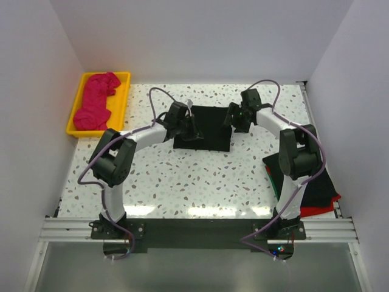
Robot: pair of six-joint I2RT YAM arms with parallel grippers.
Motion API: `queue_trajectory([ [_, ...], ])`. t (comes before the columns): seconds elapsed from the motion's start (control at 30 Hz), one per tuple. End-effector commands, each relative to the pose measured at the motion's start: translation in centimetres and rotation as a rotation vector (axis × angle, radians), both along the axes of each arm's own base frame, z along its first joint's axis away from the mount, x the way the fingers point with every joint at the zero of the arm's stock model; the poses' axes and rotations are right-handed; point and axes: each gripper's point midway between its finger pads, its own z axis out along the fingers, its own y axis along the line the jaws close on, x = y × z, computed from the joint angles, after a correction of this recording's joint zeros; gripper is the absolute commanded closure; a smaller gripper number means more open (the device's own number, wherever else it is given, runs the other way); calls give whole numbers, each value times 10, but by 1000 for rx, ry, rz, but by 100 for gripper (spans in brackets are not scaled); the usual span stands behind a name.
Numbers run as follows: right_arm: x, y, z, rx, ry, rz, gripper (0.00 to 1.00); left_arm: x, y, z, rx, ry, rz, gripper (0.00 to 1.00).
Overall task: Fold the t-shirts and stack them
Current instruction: Neatly place the folded tshirt to the corner
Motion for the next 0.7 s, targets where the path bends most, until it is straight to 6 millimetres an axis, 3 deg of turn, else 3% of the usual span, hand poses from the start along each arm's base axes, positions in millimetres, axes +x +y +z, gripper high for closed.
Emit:
queue_trajectory([
  [0.0,15,-16,6,-46,-50,-6,30,4,-15,-15,16,-18,-29,88],
  [0.13,26,-15,-6,-58,-41,25,28,-12,-16,-49,61,60,-31,91],
  [0.23,31,-10,-14,-57,-33,33,28,-20,-11,-61,69,82,-10,91],
  [0.43,27,0,-35,-93,7,39,31,-20,-10,-62,74,84,-9,91],
  [0.67,21,5,-50,-126,39,19,51,-18,-12,-53,67,68,-17,92],
])
